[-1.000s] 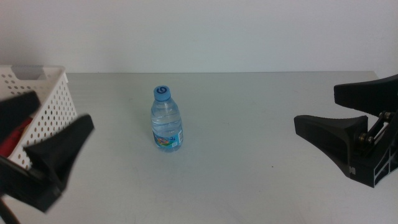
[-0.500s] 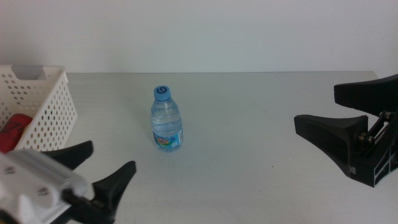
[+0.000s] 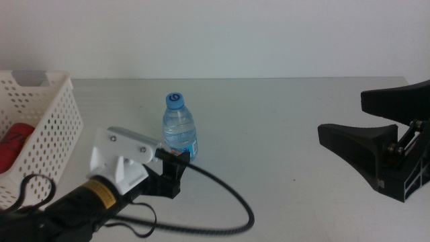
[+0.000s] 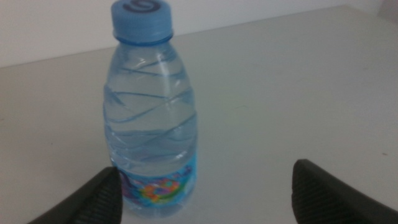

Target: Use arms to grab the bottles and put them into the dustbin to the left of the table.

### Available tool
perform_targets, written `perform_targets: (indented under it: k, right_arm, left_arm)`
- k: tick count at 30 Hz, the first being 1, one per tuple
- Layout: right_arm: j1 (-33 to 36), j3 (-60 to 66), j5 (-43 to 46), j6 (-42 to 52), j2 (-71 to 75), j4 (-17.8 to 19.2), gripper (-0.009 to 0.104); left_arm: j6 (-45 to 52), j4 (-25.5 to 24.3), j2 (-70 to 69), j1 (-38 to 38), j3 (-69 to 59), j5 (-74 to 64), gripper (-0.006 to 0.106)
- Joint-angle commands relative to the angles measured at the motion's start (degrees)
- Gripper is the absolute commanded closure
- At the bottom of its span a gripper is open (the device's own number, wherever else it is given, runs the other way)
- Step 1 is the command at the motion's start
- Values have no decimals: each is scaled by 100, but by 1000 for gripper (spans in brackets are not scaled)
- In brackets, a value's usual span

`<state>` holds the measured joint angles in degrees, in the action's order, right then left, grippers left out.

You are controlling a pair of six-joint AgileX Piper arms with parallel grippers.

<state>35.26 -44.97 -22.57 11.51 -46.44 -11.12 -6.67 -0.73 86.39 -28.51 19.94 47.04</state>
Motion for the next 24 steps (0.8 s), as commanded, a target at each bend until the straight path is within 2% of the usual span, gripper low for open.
perform_targets:
  k: [1, 6, 11, 19, 24]
  right_arm:
    - [-27, -140, 407, 68, 52, -11, 31]
    - [-27, -140, 407, 68, 52, -11, 31]
    - [-27, -140, 407, 68, 52, -11, 31]
    - [-27, -140, 407, 68, 52, -11, 31]
    - [-27, -140, 407, 68, 52, -11, 31]
  left_arm:
    - [-102, -64, 145, 111, 348, 492, 7]
    - [-102, -430, 584, 399, 819, 449, 7]
    - [-104, -453, 946, 533, 1155, 455, 7]
    - [-94, -373, 1718, 533, 1903, 455, 7]
    - [-35, -19, 2181, 533, 2379, 461, 9]
